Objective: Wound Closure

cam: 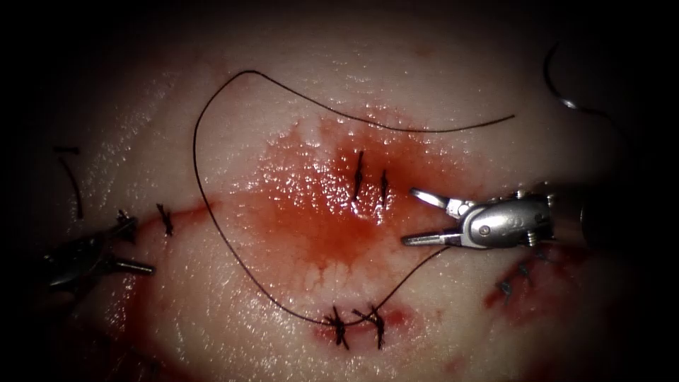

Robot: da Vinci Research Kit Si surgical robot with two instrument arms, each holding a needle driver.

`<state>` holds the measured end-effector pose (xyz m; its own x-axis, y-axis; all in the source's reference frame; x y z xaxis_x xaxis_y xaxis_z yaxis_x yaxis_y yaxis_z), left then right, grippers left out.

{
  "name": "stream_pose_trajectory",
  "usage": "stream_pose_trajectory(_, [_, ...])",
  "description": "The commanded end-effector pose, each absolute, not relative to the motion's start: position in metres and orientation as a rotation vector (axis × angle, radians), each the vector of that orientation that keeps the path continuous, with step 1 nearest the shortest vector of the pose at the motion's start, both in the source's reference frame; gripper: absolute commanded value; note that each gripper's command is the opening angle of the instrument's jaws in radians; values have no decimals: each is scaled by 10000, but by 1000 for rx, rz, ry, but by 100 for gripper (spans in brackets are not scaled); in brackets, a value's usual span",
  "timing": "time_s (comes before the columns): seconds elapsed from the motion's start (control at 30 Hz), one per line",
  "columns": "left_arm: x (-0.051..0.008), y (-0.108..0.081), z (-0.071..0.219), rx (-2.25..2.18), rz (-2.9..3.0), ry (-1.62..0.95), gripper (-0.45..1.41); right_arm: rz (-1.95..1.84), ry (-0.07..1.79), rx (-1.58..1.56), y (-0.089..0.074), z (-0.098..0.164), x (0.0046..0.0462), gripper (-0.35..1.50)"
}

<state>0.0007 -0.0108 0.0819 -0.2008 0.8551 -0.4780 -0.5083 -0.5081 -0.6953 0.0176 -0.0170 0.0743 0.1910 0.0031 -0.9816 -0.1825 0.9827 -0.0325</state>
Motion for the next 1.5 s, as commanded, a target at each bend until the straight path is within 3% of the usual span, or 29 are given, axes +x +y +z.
stream_pose_trajectory(0.03, [2, -113, 823, -1075, 1855, -491, 106, 135, 1377, -148, -174, 750, 184, 140])
stream_pose_trajectory(0.67, [-14, -108, 699, -1209, 1994, -334, 105, 134, 1376, -149, -174, 751, 184, 140])
stream_pose_trajectory(1.13, [-91, -56, 702, -1377, 2392, 116, 93, 189, 1397, -44, -160, 721, 182, 140])
stream_pose_trajectory(1.5, [-153, 17, 671, -1554, 2228, -55, 91, 158, 1328, 27, -148, 703, 179, 133])
